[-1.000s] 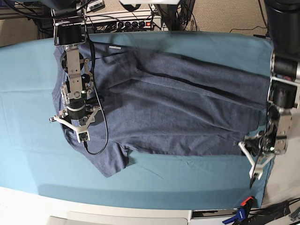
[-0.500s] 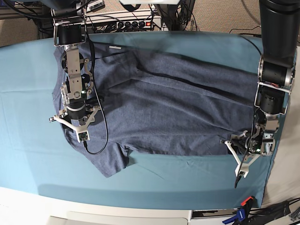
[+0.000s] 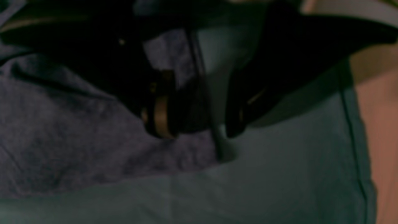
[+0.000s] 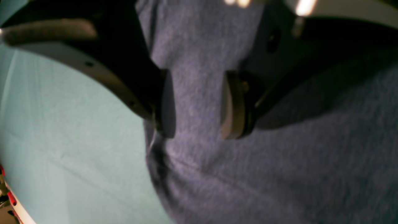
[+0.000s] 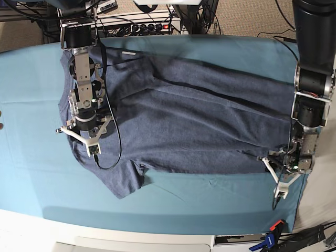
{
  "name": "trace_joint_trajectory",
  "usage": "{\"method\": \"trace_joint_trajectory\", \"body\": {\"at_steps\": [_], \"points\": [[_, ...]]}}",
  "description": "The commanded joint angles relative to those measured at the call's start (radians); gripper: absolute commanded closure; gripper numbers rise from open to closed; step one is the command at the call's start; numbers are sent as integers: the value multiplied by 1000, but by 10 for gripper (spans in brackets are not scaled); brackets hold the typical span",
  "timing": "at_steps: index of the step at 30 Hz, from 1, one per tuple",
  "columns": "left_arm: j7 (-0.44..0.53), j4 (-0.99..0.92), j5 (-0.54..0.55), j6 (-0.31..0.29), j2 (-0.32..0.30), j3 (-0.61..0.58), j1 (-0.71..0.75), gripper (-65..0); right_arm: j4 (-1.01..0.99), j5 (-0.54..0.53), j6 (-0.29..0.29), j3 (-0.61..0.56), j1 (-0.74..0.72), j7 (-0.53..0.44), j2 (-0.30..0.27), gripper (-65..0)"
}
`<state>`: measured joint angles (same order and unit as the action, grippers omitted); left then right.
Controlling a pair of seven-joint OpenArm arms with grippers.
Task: Fold the T-shirt properly
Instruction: 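Lower both grippers and pinch the shirt near the hem corners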
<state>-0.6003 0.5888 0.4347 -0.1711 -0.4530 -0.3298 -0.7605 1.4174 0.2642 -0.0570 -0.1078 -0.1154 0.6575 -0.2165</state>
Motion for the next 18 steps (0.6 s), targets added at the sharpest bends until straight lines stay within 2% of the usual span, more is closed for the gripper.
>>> {"method": "trace_joint_trajectory", "body": {"at_steps": [1, 4, 10, 13, 15, 18], "points": [[17, 13, 15, 18, -19, 16, -45, -280, 15, 13, 8, 2, -18, -22, -11, -250], [8, 13, 55, 21, -15, 111, -49, -280, 14, 13, 8, 2, -14, -21, -11, -250], [5, -63, 157, 15, -11, 430, -58, -279, 14, -10, 8, 2, -11, -11, -11, -250], [6, -169, 184, -32, -14, 575, -60, -279, 14, -10, 8, 2, -11, -13, -11, -250], [6, -224, 188, -67, -15, 629, -53, -279, 14, -10, 8, 2, -12, -14, -11, -250], [-3, -246, 214, -91, -12, 638, -40, -279, 14, -10, 8, 2, -12, -14, -11, -250]]}}
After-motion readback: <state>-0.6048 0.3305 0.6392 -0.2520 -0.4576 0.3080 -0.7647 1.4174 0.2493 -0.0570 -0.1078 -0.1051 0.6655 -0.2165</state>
